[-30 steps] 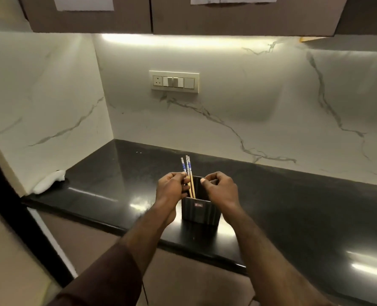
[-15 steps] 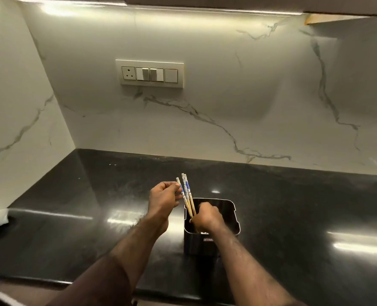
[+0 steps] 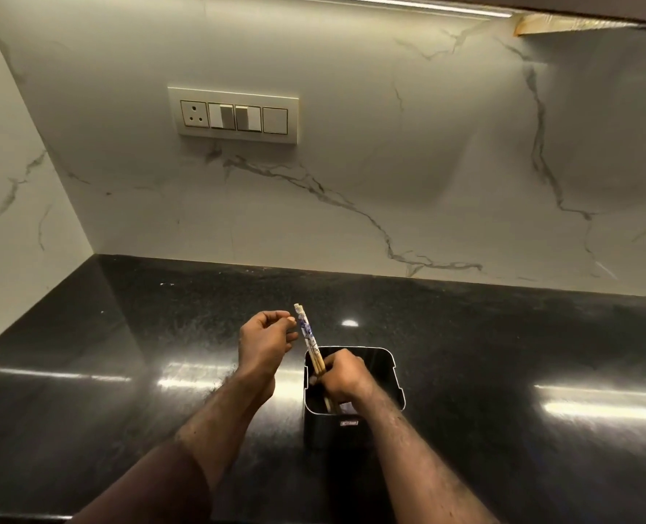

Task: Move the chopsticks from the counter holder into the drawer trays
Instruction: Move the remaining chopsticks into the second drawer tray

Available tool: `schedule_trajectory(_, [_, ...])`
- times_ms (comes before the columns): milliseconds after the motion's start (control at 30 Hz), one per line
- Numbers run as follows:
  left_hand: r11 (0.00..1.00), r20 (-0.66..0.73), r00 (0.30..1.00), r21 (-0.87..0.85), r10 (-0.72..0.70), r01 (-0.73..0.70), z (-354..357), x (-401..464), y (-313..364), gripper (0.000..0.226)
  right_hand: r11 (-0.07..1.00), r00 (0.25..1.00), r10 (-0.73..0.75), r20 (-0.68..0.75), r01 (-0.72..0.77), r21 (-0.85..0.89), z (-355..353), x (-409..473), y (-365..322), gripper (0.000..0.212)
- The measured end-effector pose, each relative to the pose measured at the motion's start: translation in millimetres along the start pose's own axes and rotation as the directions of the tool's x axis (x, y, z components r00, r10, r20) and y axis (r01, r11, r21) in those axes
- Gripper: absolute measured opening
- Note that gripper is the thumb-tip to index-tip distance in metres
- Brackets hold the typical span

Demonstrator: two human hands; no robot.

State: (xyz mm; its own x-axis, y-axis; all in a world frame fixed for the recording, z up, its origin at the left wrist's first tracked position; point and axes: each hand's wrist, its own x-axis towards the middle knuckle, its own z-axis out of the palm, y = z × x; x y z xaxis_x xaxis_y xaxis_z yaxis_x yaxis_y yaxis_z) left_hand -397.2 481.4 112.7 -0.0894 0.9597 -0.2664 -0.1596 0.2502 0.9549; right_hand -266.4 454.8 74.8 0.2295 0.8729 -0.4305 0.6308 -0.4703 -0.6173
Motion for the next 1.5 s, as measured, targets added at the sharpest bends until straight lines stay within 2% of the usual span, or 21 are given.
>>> schedule_trajectory(33, [1.0,-0.002,1.0,0.002,0.005,-0.005,1.4,1.4,-0.7,0.009,1.0,1.0,-0.01,-0.005,0.01,0.011,-3.0,-0.6,0.4,0.003])
schedule_trajectory(133, [1.0,0.03,0.999,0.0,0.022,-0.022,9.1,0.5,0.3,0.012,0.997,0.998,-0.057,-0.022,0.058,0.044,-16.8,-5.3,0.5,0.008])
schedule_trajectory(167, [0.999,0.054,0.998,-0.001,0.035,-0.035,12.7,-0.8,1.6,0.014,0.995,0.997,-0.078,-0.027,0.08,0.067,-22.4,-8.1,-0.1,0.004])
schedule_trajectory(267, [0.998,0.176,0.982,-0.023,0.069,-0.066,24.0,-5.8,9.3,0.029,0.983,0.991,-0.129,-0.042,0.134,0.124,-42.8,-18.7,-3.8,0.013])
schedule_trajectory(333, [0.996,0.32,0.943,-0.057,0.088,-0.073,30.8,-9.9,16.2,0.029,0.963,0.986,-0.166,-0.008,0.164,0.213,-58.3,-27.9,-7.5,0.013])
schedule_trajectory(400, [0.994,0.477,0.874,-0.085,0.096,-0.063,36.7,-15.9,24.3,0.027,0.92,0.978,-0.203,0.04,0.176,0.349,-73.6,-38.4,-11.3,0.014])
schedule_trajectory(500, [0.99,0.595,0.797,-0.141,0.105,-0.025,44.1,-24.9,37.4,0.032,0.867,0.963,-0.261,0.061,0.206,0.453,-91.3,-50.5,-12.1,0.012])
schedule_trajectory(567, [0.986,0.611,0.783,-0.165,0.116,-0.018,51.1,-29.6,44.2,0.032,0.833,0.951,-0.304,0.055,0.238,0.499,-100.2,-57.0,-8.4,0.012])
schedule_trajectory(667, [0.976,0.583,0.798,-0.218,0.153,-0.028,63.5,-38.2,51.8,0.032,0.773,0.946,-0.322,0.034,0.242,0.587,-110.6,-65.2,1.0,0.017])
schedule_trajectory(800, [0.95,0.524,0.826,-0.31,0.205,-0.039,81.1,-51.8,62.8,0.02,0.777,0.951,-0.307,0.032,0.231,0.586,-121.7,-82.2,29.2,0.023])
schedule_trajectory(967, [0.93,0.517,0.825,-0.367,0.229,-0.029,111.5,-75.8,68.1,0.011,0.77,0.968,-0.25,0.021,0.185,0.61,-127.4,-110.5,81.3,0.025])
schedule_trajectory(1167, [0.938,0.568,0.794,-0.348,0.215,-0.006,157.5,-136.1,52.0,0.013,0.644,0.978,-0.206,-0.041,0.167,0.747,-151.5,-156.5,141.1,0.024])
schedule_trajectory(1300, [0.947,0.626,0.746,-0.32,0.227,-0.02,189.1,-196.8,40.4,0.014,0.626,0.979,-0.191,-0.074,0.18,0.758,-171.8,-201.8,185.5,0.024])
schedule_trajectory(1500, [0.958,0.636,0.732,-0.277,0.242,-0.076,235.7,-304.9,5.8,0.016,0.653,0.985,-0.145,-0.088,0.162,0.74,-200.8,-292.7,264.3,0.022])
